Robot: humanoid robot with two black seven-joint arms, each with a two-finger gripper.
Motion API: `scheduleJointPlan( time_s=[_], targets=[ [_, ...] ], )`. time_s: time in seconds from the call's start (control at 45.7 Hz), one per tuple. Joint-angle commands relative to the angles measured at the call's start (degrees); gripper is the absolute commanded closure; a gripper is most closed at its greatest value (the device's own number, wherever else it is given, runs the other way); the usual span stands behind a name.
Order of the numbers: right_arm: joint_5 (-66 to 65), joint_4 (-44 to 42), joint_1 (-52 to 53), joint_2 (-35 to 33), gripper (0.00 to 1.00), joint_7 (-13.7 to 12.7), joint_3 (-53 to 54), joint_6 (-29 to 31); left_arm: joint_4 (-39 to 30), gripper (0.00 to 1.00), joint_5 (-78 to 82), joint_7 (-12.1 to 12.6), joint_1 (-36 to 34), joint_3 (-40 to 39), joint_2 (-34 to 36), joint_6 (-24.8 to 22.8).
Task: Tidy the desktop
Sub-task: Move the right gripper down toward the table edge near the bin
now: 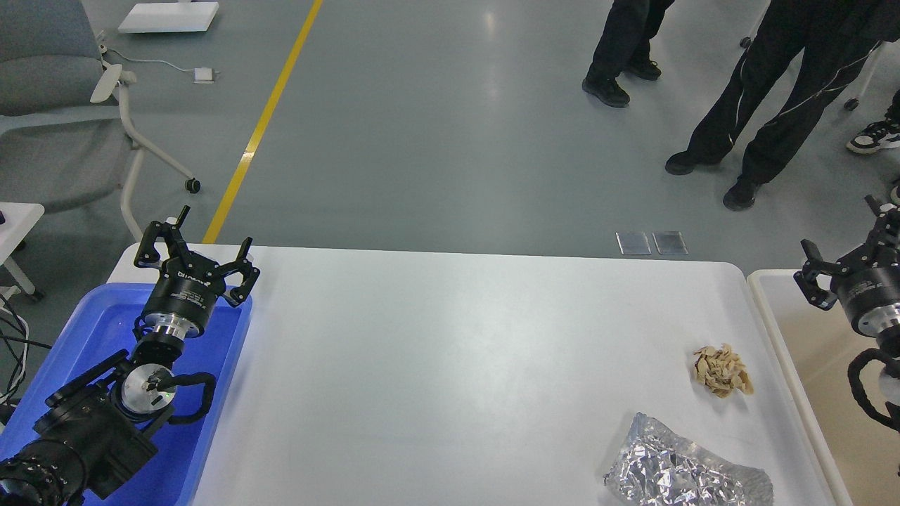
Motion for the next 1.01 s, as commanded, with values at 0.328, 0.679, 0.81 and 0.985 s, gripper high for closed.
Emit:
scheduleJointPlan(
  time_s=[0.328, 0.679, 0.81, 0.985],
  targets=[
    [0.0, -0.3, 2.0, 0.1, 0.00, 0.0, -1.6, -0.3, 0.0, 0.00, 0.0, 0.0, 0.0, 0.0, 0.0, 0.0],
    [0.1, -1.1, 3.4, -1.3, 0.00, -0.1, -7.6, -0.1, 0.0, 0.00, 0.0, 0.0, 0.0, 0.0, 0.0, 0.0],
    [-0.4, -0.5, 4.1, -7.0, 0.00, 0.0, -13.5, 0.0, 0.0, 0.00, 0.0, 0.0, 0.0, 0.0, 0.0, 0.0],
    [-1.5, 0.1, 7.5, -14.0, 0.00, 0.0, -24.5, 0.2, 0.0, 0.00, 0.0, 0.0, 0.0, 0.0, 0.0, 0.0]
  ],
)
